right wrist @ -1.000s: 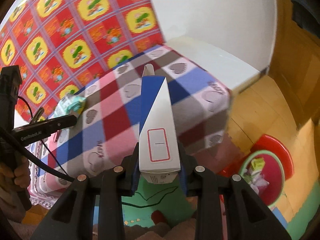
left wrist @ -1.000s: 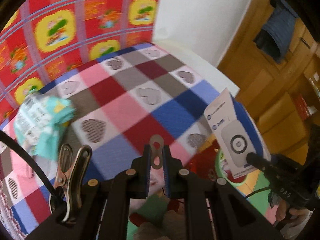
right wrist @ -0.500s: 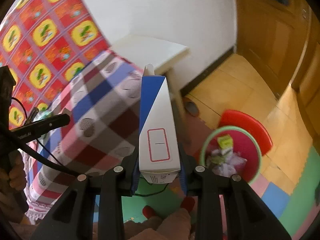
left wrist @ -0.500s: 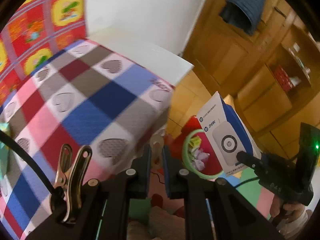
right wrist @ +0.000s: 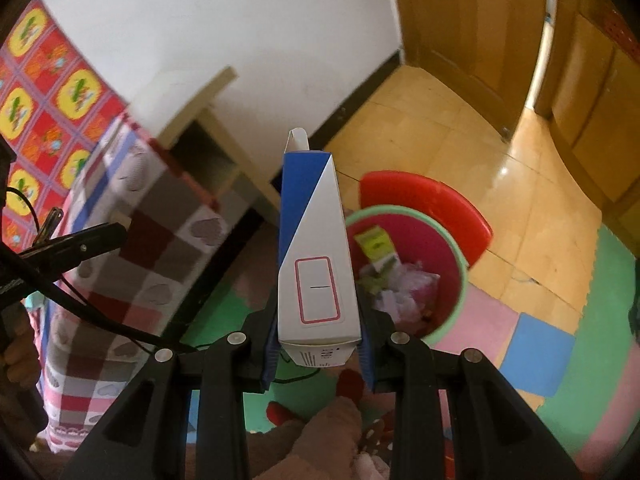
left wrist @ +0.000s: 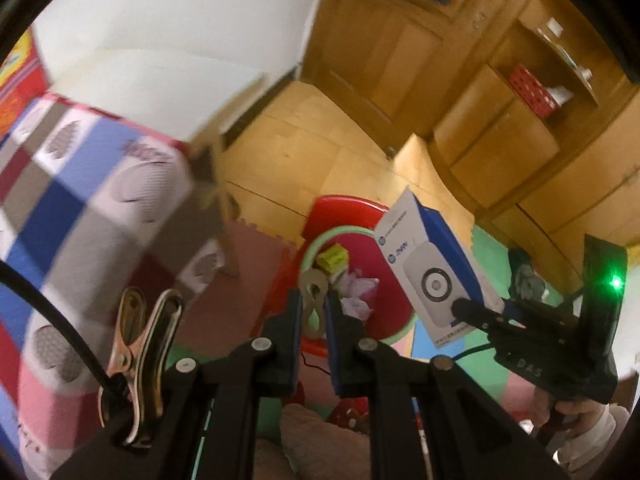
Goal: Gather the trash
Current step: 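Carry the beige clip and the white box over the red bucket, then lower both grippers into the bucket and open them to drop the items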
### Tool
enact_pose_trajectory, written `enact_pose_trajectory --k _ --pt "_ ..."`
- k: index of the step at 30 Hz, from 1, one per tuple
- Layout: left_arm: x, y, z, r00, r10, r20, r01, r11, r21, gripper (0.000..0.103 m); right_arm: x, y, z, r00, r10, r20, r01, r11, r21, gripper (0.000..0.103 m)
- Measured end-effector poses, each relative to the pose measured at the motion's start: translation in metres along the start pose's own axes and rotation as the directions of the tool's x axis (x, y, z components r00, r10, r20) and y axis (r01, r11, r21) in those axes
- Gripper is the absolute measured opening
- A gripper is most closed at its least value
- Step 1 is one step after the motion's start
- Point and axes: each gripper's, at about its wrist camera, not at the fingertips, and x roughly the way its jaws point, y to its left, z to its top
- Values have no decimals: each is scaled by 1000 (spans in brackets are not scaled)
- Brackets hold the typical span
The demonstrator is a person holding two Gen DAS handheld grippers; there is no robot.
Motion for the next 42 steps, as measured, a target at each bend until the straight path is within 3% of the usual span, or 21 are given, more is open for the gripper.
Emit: enact_pose_trajectory --k 6,17,22,34,38,42 --pt "46 -28 1 996 -48 -70 51 997 50 11 21 -32 -6 999 -38 -28 40 998 51 32" --pt "143 -55 -2 973 -108 -203 131 986 101 11 70 -82 -20 993 -72 -98 86 986 140 32" --pt "178 -63 -5 969 -89 -231 118 986 116 11 90 -101 -24 987 -94 -129 114 980 164 32" --pt "245 -79 -15 937 -70 -341 118 985 124 11 130 -121 -24 973 -111 -201 144 977 155 32" --pt "252 -81 -12 942 -17 -335 67 988 137 13 139 -122 -18 973 -111 -203 143 977 155 33" --pt "254 -73 -8 940 -24 -340 65 992 109 30 139 -120 -16 976 -117 -183 147 976 162 34"
